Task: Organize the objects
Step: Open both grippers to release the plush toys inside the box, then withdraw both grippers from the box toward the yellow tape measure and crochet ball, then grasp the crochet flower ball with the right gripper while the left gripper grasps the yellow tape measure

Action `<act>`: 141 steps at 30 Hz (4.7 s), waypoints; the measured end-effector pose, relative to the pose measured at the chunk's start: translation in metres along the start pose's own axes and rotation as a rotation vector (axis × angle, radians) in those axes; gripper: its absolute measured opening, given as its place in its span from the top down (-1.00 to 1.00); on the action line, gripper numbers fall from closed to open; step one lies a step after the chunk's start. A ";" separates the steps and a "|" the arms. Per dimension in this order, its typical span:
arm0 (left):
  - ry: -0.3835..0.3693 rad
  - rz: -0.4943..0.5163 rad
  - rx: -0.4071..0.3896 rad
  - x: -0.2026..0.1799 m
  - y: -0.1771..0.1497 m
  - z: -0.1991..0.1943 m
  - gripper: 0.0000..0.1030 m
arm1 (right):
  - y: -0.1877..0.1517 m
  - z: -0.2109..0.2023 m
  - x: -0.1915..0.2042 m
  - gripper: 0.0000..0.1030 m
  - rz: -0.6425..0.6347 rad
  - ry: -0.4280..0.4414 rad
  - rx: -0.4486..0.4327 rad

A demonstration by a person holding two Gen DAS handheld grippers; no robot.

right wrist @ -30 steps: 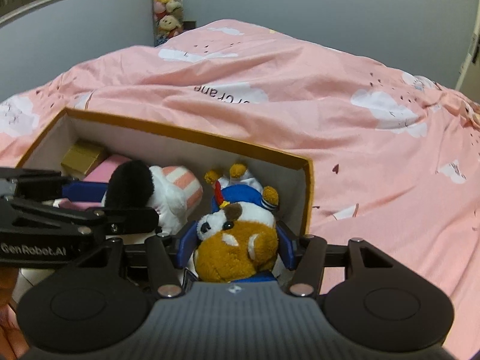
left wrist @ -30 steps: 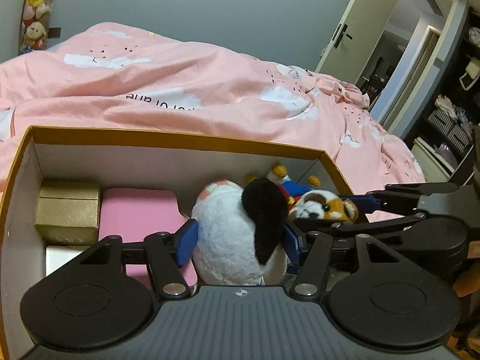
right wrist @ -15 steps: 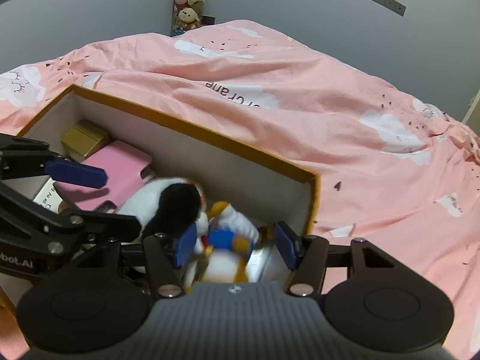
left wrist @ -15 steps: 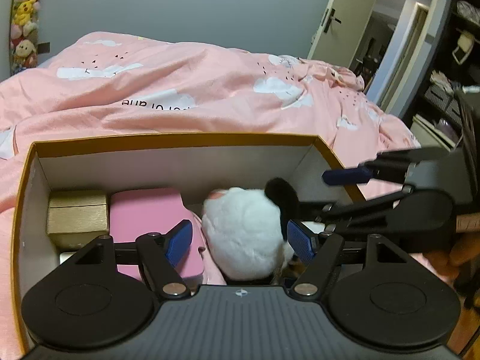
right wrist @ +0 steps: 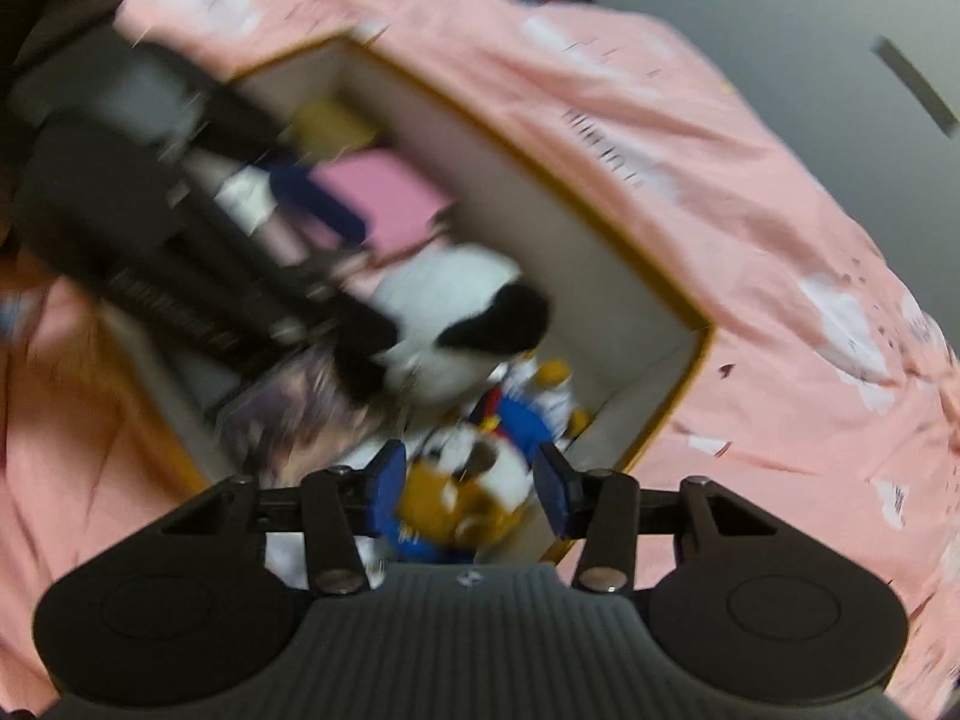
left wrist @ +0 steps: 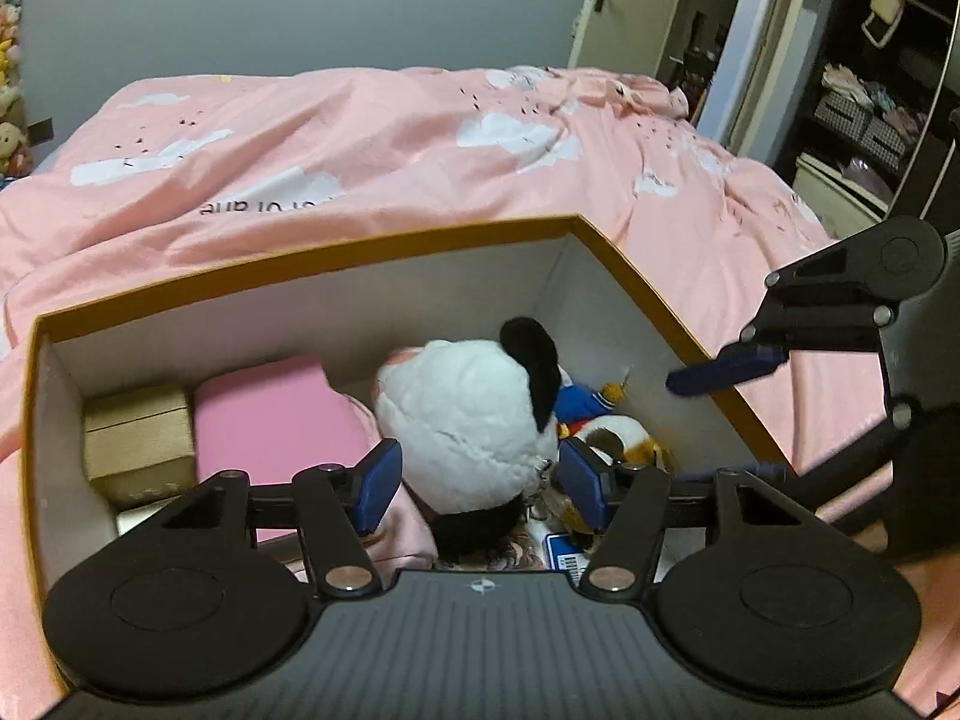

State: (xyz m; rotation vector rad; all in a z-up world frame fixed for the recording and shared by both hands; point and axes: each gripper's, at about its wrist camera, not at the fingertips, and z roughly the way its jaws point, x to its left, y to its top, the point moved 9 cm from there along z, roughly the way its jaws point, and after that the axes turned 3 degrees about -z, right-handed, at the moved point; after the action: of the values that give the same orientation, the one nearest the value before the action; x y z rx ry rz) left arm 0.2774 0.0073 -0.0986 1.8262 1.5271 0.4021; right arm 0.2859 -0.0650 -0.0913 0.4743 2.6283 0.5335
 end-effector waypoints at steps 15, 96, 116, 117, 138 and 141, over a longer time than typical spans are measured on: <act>0.080 -0.122 0.096 0.029 -0.010 0.021 0.40 | -0.011 0.047 0.003 0.28 -0.112 0.050 0.227; 0.157 -0.149 0.180 -0.049 -0.163 -0.070 0.06 | -0.142 -0.021 0.148 -0.24 0.681 0.108 0.112; 0.097 -0.179 0.191 -0.051 -0.165 -0.068 0.06 | -0.137 -0.027 0.149 0.20 0.678 0.118 0.050; 0.084 -0.177 0.187 -0.052 -0.164 -0.068 0.06 | -0.135 -0.028 0.147 0.21 0.679 0.116 0.041; 0.080 -0.387 0.176 -0.060 -0.119 0.007 -0.24 | -0.137 -0.002 0.063 0.21 0.659 -0.107 -0.043; 0.119 -0.361 0.195 -0.064 -0.120 0.015 -0.24 | -0.139 0.000 0.063 0.20 0.673 -0.094 -0.041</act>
State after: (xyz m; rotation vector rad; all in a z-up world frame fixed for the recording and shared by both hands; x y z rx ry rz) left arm 0.1840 -0.0521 -0.1793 1.6427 1.9928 0.1969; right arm 0.1985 -0.1605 -0.1720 1.3478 2.3188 0.7351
